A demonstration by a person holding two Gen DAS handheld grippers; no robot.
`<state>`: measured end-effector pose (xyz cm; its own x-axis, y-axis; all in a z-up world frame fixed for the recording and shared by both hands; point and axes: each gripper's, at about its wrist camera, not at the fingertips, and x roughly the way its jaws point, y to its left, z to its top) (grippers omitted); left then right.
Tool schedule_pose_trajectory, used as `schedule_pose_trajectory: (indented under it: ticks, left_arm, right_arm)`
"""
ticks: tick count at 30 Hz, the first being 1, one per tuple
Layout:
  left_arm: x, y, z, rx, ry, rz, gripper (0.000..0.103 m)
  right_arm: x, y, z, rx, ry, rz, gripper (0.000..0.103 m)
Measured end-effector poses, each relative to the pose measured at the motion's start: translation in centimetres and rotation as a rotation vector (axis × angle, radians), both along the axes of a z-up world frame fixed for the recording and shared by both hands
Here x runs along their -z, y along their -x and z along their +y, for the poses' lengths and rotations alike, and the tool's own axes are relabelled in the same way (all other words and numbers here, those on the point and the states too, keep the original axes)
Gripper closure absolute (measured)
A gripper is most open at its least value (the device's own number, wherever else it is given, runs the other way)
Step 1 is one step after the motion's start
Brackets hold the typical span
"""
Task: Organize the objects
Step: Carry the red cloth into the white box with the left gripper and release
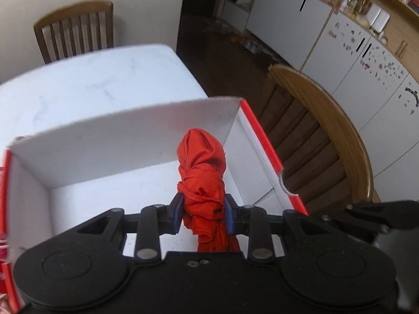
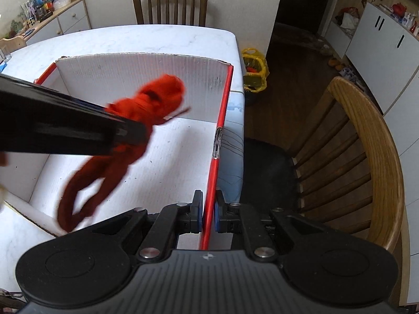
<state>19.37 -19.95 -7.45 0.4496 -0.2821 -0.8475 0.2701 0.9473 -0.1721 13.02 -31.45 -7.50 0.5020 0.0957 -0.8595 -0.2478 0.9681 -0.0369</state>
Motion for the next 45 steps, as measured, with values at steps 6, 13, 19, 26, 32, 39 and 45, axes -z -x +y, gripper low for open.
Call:
schedule_pose_trajectory:
  ticks: [6,13,19,26,32,39,45]
  left_arm:
    - [2.7,-2.3,-1.4,-0.016,-0.002,0.081,0.074]
    - [5.2,-3.3,-2.2,-0.002,0.019,0.158,0.073]
    - [5.6,-4.4,-1.9,0.019,0.047,0.202,0.068]
    - [5.1,-4.0,-1.1,0.021,0.063,0.199,0.066]
    - [3.7,-3.4,0.4,0.010,0.057,0.160,0.050]
    - [1.0,-1.4,2.2,-0.005,0.050,0.084,0.050]
    - [-2.1,0.6,5.0,-0.026,0.053,-0.001,0.049]
  right_arm:
    - [0.1,-0.1,0.1,-0.002,0.005,0.005,0.095]
    - [0.1,-0.1,0.3,-0.005,0.012,0.006,0.095]
    - [0.1,-0.2,0.2,-0.003,0.009,0.012,0.095]
    - [0.0,-0.1,0.2,0.003,0.006,0.017,0.095]
    - [0.0,-0.2,0.3,0.010,0.005,0.021,0.095]
    - [0.0,-0.3,0.1,0.023,-0.005,0.033,0.095]
    - [-0.1,-0.3,0.1,0.031,-0.004,0.038,0.096]
